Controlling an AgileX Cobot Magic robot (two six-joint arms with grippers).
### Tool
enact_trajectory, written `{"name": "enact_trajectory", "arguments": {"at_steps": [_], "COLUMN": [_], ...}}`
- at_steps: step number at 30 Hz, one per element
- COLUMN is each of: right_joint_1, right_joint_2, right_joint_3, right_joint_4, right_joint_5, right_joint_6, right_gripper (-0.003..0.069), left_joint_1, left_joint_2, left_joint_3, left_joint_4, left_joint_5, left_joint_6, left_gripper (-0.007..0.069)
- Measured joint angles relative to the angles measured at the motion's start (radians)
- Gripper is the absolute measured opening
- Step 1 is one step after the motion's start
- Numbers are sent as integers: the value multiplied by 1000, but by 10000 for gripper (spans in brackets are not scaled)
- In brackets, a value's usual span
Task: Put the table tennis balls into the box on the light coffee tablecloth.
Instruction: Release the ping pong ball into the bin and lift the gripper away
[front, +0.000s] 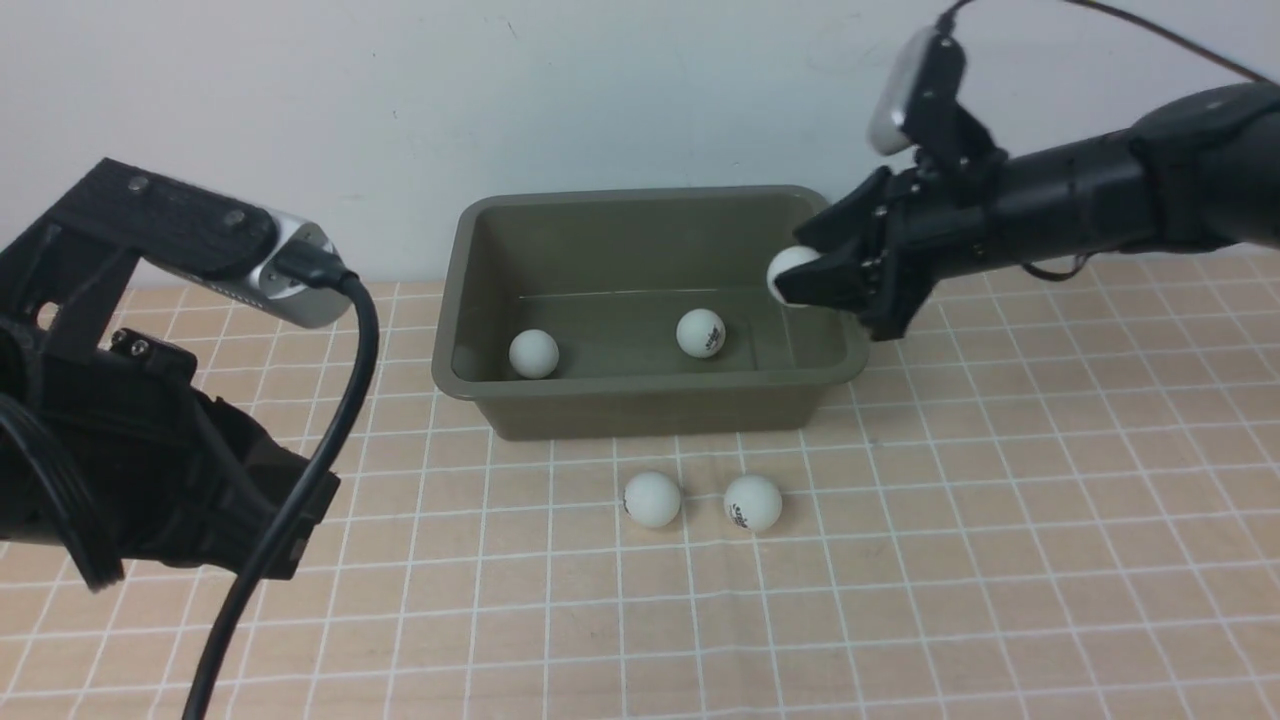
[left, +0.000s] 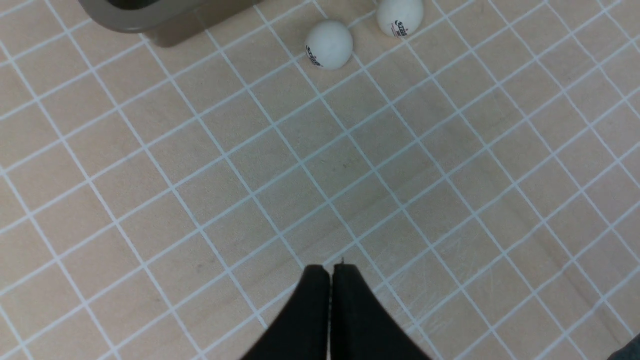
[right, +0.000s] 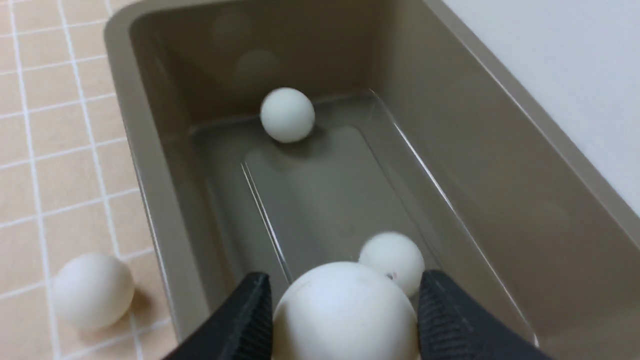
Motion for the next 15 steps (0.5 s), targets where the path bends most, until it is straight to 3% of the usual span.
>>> {"name": "enact_trajectory", "arguments": {"at_steps": [7,9,12,15], "right_joint_1": [44,44,44,44], "right_joint_2": [10,17,20,15], "right_joint_3": [0,0,1,1], "right_joint_4": [11,12,20,26], "right_joint_5": [-165,-174,-198,-228], "right_joint_6": [91,127,176,181], "right_gripper": [349,373,468,505], "left_joint_1": [0,0,0,0], "left_joint_2": [0,0,0,0], "left_joint_3": [0,0,0,0], "left_joint_4": [0,0,0,-10], "left_joint_5": [-1,-2,-15,-17], "left_joint_6": [0,0,0,0], "left_gripper": [-43,-43,-43,-43]}}
